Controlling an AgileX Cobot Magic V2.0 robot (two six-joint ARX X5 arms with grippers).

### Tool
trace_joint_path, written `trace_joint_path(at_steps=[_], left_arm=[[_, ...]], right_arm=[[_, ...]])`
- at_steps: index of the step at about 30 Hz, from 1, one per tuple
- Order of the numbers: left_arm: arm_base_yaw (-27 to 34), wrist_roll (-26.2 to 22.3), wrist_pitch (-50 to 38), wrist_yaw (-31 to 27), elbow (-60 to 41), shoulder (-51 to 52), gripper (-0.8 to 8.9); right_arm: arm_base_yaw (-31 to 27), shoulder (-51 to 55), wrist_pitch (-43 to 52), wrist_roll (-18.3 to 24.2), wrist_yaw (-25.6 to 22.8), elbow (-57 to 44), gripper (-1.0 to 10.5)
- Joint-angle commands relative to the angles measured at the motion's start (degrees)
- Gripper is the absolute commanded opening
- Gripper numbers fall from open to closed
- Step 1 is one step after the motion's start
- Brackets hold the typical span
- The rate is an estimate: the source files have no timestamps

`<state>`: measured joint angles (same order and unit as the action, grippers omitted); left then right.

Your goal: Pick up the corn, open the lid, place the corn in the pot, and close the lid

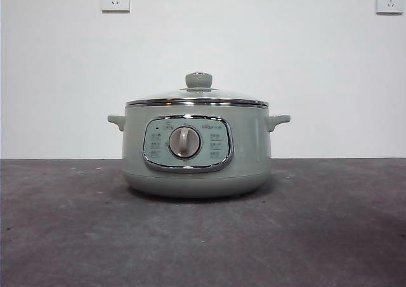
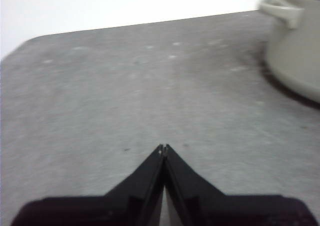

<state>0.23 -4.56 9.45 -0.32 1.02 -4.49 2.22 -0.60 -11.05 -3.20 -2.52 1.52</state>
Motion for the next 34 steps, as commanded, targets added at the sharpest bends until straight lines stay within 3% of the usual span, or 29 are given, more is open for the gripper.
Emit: trace_joint_path(at_steps=[1, 34], left_arm=[[0.1, -1.8, 0.2, 2.0, -0.5, 0.1, -0.02], [0.4, -2.1, 0.2, 1.9, -0.5, 0.0, -0.02]], right_arm=[[0.0, 0.1, 0.3, 0.2, 0.1, -0.6, -0.2], [0.0, 0.1, 0.3, 0.2, 0.1, -0.6, -0.2]])
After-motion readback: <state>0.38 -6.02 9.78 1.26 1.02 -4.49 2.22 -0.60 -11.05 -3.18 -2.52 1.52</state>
